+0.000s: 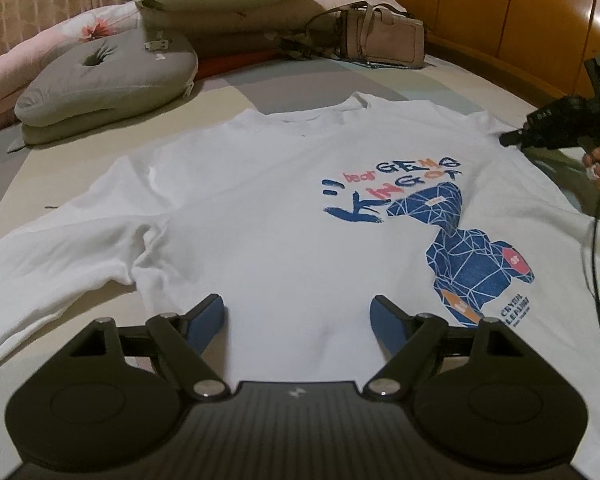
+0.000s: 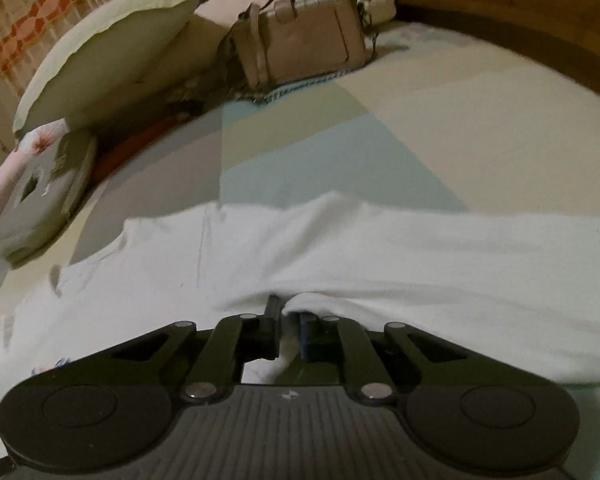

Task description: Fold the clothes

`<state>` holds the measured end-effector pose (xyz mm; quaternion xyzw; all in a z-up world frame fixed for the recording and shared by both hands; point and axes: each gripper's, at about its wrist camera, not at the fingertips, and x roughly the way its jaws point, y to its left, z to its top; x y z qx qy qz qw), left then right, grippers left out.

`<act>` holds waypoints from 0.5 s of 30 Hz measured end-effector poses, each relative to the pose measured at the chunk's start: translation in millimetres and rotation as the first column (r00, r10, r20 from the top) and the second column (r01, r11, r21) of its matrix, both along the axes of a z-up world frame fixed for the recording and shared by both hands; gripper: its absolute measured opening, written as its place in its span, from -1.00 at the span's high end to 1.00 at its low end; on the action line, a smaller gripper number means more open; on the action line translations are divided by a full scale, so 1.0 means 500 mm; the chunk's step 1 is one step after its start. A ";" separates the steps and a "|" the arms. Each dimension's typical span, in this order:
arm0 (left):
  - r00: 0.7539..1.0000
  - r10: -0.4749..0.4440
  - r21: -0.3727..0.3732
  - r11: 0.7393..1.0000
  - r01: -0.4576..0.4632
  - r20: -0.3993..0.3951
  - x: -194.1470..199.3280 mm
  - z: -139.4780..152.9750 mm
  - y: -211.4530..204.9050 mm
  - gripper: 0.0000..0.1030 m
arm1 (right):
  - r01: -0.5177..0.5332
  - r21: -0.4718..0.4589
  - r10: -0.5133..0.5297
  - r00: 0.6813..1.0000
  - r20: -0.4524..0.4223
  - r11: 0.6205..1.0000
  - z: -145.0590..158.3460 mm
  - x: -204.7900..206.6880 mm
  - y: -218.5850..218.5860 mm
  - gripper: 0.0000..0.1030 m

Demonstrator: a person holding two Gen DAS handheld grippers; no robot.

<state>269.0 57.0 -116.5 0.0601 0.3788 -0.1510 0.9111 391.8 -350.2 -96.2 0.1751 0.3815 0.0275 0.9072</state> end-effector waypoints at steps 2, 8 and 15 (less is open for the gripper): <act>1.000 0.001 -0.001 1.000 -0.001 0.002 0.001 0.000 0.001 -0.58 | -0.017 -0.050 0.017 1.000 0.011 0.999 0.000 0.014 0.008 0.79; 1.000 -0.002 0.007 1.000 0.002 0.019 -0.006 0.010 0.001 -0.57 | -0.068 -0.055 0.068 0.998 -0.007 0.996 0.047 -0.035 0.007 0.25; 0.995 -0.078 0.020 0.997 0.077 0.062 -0.037 0.027 -0.028 -0.57 | -0.384 -0.115 0.389 0.921 0.029 0.916 0.106 -0.222 0.138 -0.21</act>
